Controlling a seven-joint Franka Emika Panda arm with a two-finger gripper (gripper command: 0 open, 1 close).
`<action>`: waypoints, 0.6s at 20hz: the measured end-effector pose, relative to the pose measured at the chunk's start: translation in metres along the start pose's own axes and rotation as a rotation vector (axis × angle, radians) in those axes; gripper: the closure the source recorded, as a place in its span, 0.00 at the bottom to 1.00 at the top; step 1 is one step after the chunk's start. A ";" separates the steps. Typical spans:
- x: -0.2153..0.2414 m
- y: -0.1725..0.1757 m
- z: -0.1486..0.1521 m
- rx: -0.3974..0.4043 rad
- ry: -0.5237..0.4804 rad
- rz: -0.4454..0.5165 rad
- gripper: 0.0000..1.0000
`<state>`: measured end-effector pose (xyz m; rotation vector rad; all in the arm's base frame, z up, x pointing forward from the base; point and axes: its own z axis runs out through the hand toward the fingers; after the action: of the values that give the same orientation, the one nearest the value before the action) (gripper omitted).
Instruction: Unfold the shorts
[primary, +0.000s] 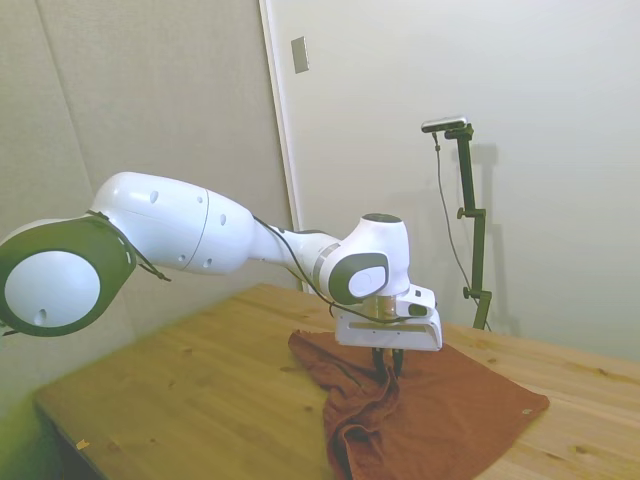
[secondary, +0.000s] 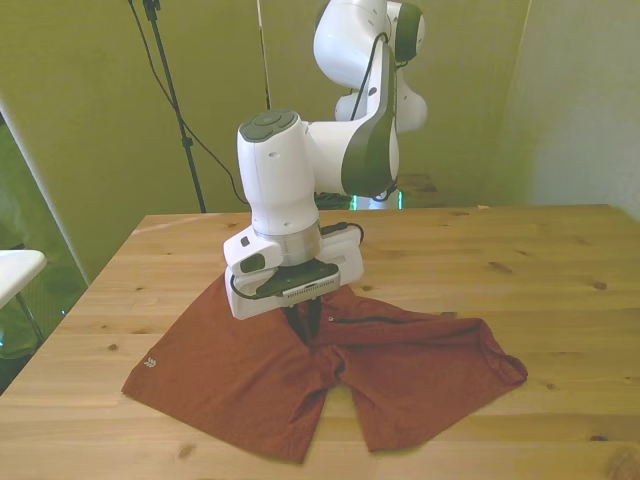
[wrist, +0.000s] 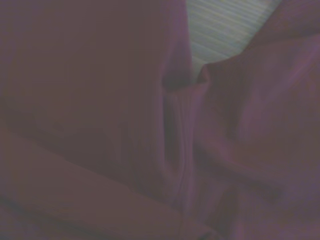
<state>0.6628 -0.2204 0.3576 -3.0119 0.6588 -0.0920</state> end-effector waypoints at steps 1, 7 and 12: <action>0.000 -0.001 -0.002 -0.001 0.002 0.000 1.00; -0.027 -0.017 -0.024 -0.012 0.023 -0.031 1.00; -0.081 -0.046 -0.038 -0.038 0.057 -0.081 1.00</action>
<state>0.6059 -0.1470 0.3949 -3.0834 0.5495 -0.1711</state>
